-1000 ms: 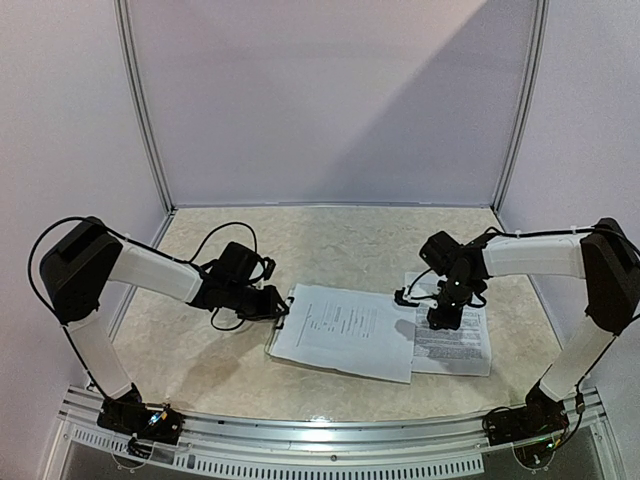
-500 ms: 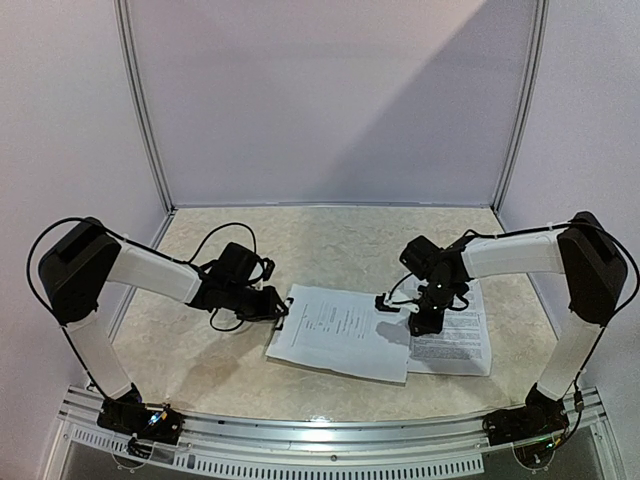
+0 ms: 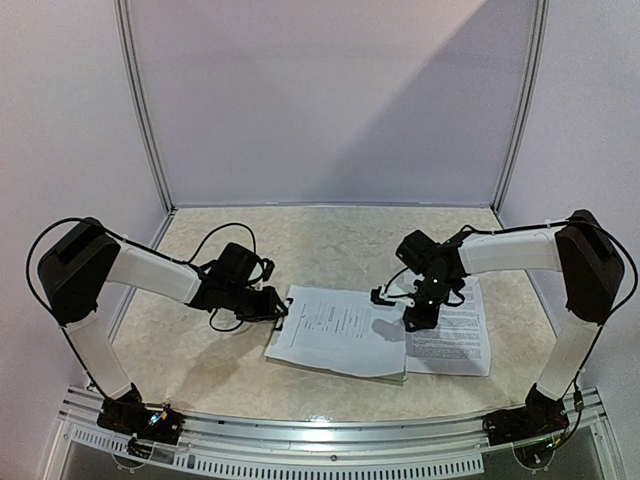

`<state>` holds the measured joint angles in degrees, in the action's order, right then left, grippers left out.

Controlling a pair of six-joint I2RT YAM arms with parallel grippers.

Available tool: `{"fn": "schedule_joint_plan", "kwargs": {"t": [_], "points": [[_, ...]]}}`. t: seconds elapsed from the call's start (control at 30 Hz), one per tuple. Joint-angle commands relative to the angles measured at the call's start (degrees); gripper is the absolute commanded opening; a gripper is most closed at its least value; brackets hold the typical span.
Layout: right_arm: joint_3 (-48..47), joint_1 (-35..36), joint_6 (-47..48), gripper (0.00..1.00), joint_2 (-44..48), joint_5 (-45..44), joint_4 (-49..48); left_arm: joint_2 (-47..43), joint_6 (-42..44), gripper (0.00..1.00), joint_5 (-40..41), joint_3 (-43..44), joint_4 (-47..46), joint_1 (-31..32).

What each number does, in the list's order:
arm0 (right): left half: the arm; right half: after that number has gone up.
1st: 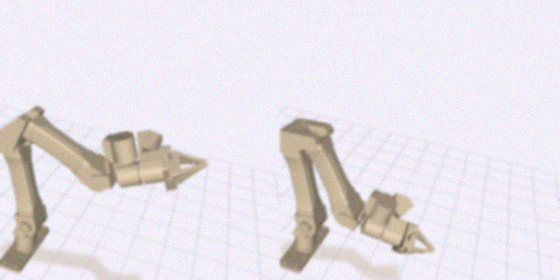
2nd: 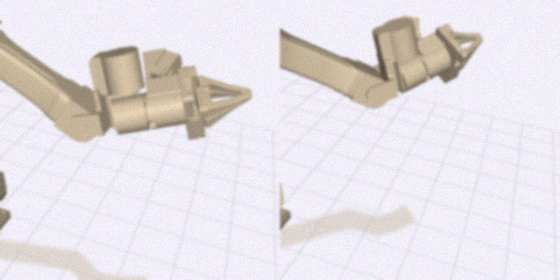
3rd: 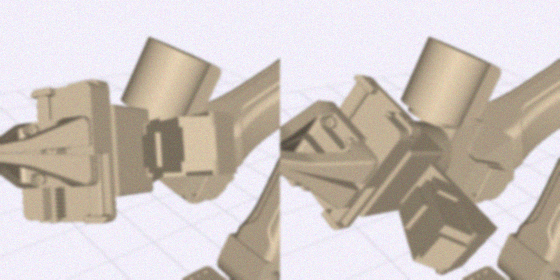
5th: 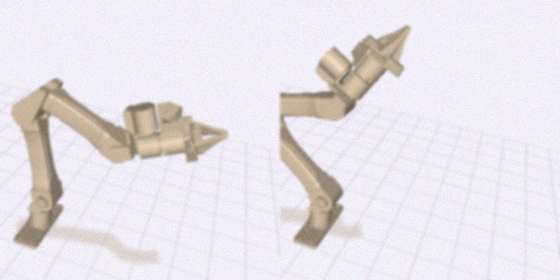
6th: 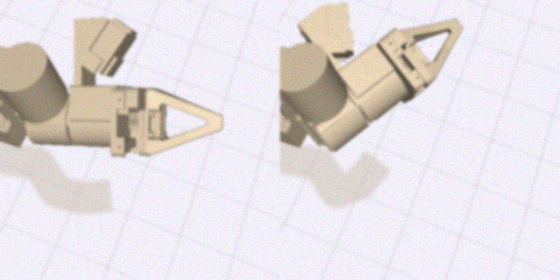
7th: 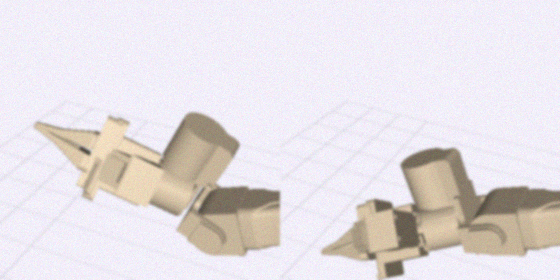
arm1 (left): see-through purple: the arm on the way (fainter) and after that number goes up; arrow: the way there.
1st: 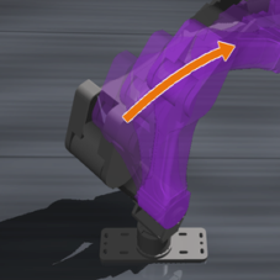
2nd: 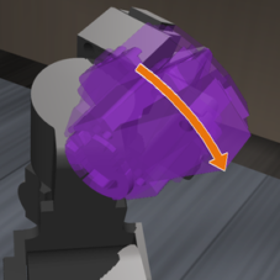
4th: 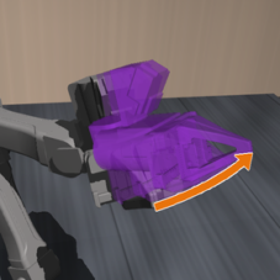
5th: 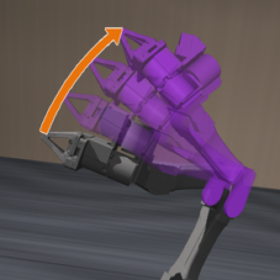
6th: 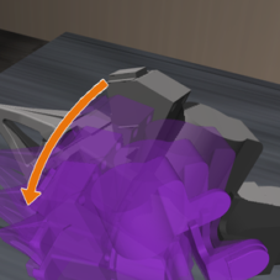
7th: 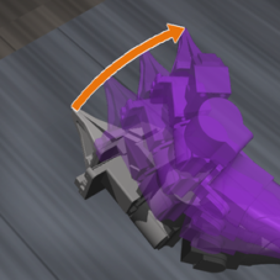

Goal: Put the files into the folder

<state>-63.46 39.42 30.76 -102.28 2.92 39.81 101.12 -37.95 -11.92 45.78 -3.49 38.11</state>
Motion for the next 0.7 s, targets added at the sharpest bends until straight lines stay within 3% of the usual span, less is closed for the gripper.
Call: {"fn": "schedule_joint_plan", "kwargs": {"t": [0.0,0.17,0.37,0.53,0.67], "points": [[1.09,0.25,0.3,0.35,2.87,-1.92,2.4,0.44,-0.57,0.0,-0.03,-2.45,8.47,1.0],[1.87,-3.39,-1.52,0.48,6.34,-1.48,4.27,0.39,-0.6,0.0,0.42,-2.45,8.76,1.0],[4.81,-19.08,-10.04,0.63,10.93,3.14,-0.47,0.68,-0.55,0.0,0.11,-2.32,8.23,1.0],[6.29,-33.9,-17.99,0.66,11.01,12.54,-0.45,0.92,-0.29,0.0,0.05,-2.01,8.26,1.0],[9.0,-38.93,-20.15,0.67,9.88,16.05,0.36,0.85,-0.28,0.0,0.13,-2.09,8.17,1.0]]}}
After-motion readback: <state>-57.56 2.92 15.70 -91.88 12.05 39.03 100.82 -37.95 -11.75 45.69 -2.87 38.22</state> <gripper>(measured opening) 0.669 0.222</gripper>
